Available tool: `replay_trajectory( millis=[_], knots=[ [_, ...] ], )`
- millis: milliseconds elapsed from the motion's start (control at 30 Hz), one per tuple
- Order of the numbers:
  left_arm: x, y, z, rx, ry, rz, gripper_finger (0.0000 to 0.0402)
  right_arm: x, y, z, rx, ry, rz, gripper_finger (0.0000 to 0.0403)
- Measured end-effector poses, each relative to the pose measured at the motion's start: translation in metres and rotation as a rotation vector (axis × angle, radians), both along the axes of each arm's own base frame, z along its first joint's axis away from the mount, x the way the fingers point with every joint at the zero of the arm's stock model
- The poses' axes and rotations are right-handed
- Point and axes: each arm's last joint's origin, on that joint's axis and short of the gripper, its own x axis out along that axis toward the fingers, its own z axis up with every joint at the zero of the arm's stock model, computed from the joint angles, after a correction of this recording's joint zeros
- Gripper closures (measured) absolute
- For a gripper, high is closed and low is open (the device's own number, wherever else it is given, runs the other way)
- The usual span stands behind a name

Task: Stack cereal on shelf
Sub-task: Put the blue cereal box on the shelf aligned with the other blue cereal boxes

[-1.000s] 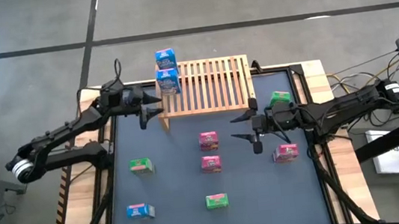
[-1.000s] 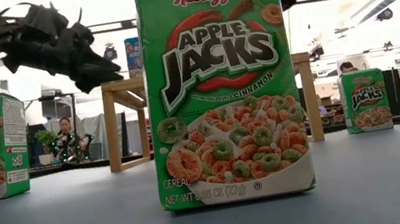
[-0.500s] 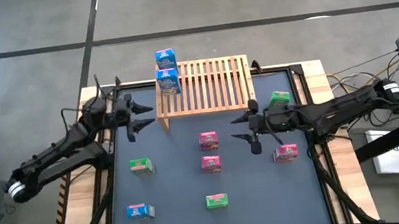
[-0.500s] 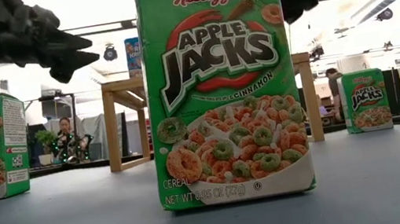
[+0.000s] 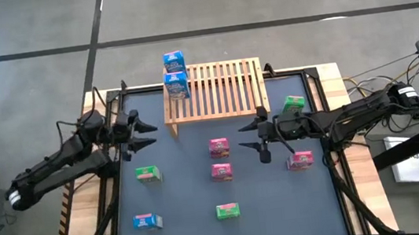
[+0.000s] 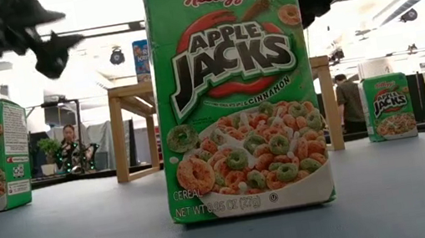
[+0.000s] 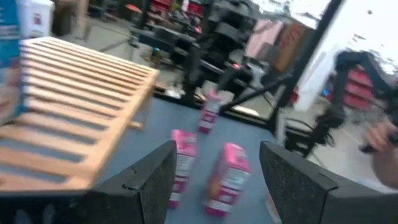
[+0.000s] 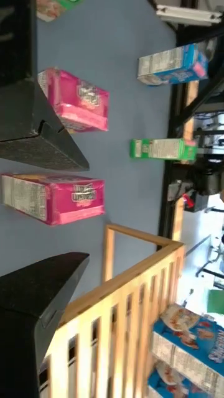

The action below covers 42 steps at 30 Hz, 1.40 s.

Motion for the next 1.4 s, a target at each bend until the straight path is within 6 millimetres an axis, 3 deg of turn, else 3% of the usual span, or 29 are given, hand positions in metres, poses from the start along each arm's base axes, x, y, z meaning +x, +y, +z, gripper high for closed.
replay_trajectory(
  millis=[167,367,567,900,1100,1400],
  knots=[
    [-0.007,-0.022,0.024,0.044,0.126,0.037,0.0208,0.000,0.000,0.000,-0.023,-0.010,0.010,0.0188],
    [-0.008,-0.045,0.032,-0.019,0.302,0.039,0.0221,0.000,0.001,0.000,-0.023,-0.011,0.017,0.0188],
    [0.010,-0.078,0.037,0.022,0.394,-0.018,0.0226,0.000,0.007,0.001,-0.017,-0.025,0.043,0.0188],
    [0.045,-0.138,0.085,0.207,0.472,-0.032,0.0226,0.000,0.029,-0.005,0.002,-0.047,0.124,0.0188],
    [0.070,-0.162,0.073,0.188,0.659,-0.105,0.0226,0.003,0.032,-0.006,-0.004,-0.068,0.135,0.0188],
    [0.084,-0.185,0.067,0.017,0.911,-0.128,0.0226,0.006,0.032,-0.012,-0.022,-0.041,0.139,0.0188]
  ],
)
